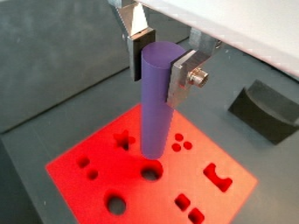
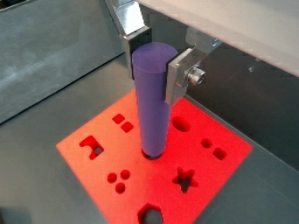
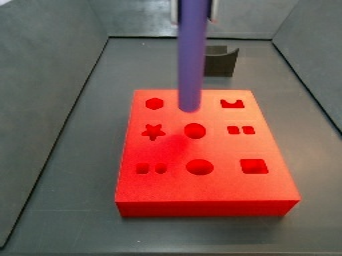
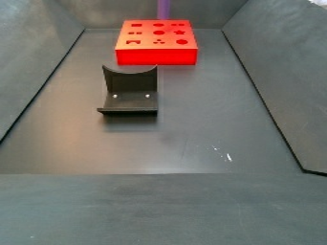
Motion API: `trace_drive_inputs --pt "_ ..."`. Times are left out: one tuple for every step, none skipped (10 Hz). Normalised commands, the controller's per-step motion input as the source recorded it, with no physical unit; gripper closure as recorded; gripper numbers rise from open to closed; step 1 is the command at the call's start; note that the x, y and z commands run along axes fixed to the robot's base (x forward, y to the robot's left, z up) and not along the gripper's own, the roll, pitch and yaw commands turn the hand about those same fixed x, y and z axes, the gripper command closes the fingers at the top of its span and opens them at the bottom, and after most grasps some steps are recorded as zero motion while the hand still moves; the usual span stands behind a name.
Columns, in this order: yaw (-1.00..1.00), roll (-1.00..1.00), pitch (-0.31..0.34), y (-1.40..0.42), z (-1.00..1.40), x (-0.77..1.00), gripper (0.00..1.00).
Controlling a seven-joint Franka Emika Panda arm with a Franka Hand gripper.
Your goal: Insert the round object.
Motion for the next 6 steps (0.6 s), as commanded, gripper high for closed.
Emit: trace_drive_inputs --pt "0.00 0.05 0.030 -0.16 -0.25 0.56 1.00" --pt "0.00 0.00 0.010 -0.09 -0.30 0.42 1.00" --pt "0.00 0.00 0.009 0.00 -0.30 0.04 1.00" --pt "0.00 0.00 0.021 0.00 -0.20 0.00 1.00" --pt "0.00 0.00 0.013 0.00 -0.19 0.00 1.00" --pt "0.00 0.00 0.004 0.00 -0.24 0.00 1.00"
